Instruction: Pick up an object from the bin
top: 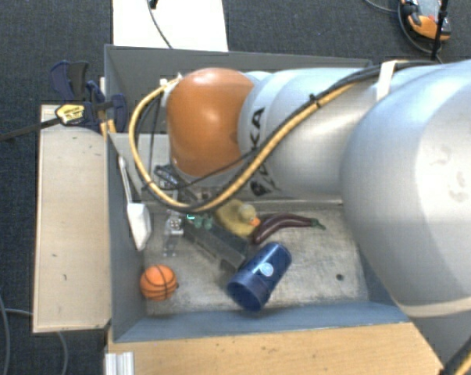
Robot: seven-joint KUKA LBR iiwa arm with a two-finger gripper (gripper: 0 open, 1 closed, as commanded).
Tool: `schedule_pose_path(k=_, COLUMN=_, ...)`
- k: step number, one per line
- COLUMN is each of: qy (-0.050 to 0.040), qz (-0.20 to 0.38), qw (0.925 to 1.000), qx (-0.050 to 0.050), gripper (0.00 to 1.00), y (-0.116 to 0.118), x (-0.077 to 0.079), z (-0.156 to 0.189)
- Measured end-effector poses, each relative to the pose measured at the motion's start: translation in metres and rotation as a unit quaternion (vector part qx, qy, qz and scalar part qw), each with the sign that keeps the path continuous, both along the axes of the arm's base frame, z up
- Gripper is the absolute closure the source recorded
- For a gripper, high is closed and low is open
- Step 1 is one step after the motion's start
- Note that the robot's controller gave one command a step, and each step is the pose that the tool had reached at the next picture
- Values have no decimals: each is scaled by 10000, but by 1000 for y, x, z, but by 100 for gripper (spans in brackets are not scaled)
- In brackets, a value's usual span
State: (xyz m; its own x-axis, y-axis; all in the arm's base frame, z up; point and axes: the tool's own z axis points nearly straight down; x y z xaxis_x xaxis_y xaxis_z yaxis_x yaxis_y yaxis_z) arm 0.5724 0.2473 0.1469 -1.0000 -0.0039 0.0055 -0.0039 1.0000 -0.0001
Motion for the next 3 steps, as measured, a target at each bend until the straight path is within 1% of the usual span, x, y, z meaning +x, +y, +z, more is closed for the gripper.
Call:
schedule_pose_path(k=1, qy=-39, qz=-24, qw=10000, qx=9, gripper=0, y=-1, x=2, z=5)
schedule_pose_path(k=2, qy=-54, qz=321, qw=9995, qx=15, gripper=0, y=-54, x=-47, z=-28)
schedule_pose_path(k=3, qy=16, qz=845, qw=9964, qx=-7, gripper=0, y=-77, x=-53, z=-35)
